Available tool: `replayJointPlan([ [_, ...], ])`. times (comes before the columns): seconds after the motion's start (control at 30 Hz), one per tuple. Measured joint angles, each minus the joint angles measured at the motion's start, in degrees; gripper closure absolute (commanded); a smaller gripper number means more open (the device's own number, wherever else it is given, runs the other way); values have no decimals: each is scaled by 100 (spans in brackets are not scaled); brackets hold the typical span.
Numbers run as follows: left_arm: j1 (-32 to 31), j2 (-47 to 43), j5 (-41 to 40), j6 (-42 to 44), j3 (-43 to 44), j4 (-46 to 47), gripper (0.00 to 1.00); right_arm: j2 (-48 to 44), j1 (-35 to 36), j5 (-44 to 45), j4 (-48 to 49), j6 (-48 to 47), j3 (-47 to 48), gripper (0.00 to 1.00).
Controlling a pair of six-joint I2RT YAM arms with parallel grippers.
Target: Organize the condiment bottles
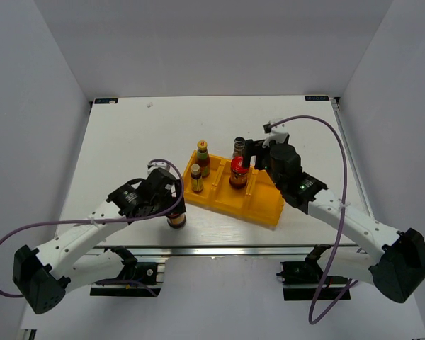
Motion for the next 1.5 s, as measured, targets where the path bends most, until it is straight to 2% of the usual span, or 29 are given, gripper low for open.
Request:
replayJointPlan([
  [0.13,0,262,15,111,168,-79,23,-238,0,256,-44,142,-212,11],
  [0.17,0,302,20,142,205,-107,31,-258,0,299,-57,160,-243,11],
  [0.23,0,350,17,223,271,-170,40,-306,0,400,-74,186,-304,11],
  [0.27,0,365,26,234,278,-188,50,-328,0,435,-94,197,-313,11],
  [0.33,0,387,37,267,306,-225,56,-380,0,511,-94,212,-323,11],
  [0.37,0,393,46,280,315,-240,63,-404,0,542,-90,221,-332,11],
  [0.47,-4,424,168,396,365,-308,71,-444,0,621,-94,229,-352,11],
  [0.77,-352,450,970,855,752,-291,76,-555,0,870,-103,203,-385,11],
  [0.97,-647,531,1414,1073,1250,256,76,-905,-7,1403,-120,225,-483,11],
  [1.23,-1202,1759,949,1182,2210,721,76,-1272,-236,1967,-376,522,-575,11],
  [1.5,-1314,2715,332,1309,2857,804,76,-1300,-511,1991,-588,651,-684,11],
])
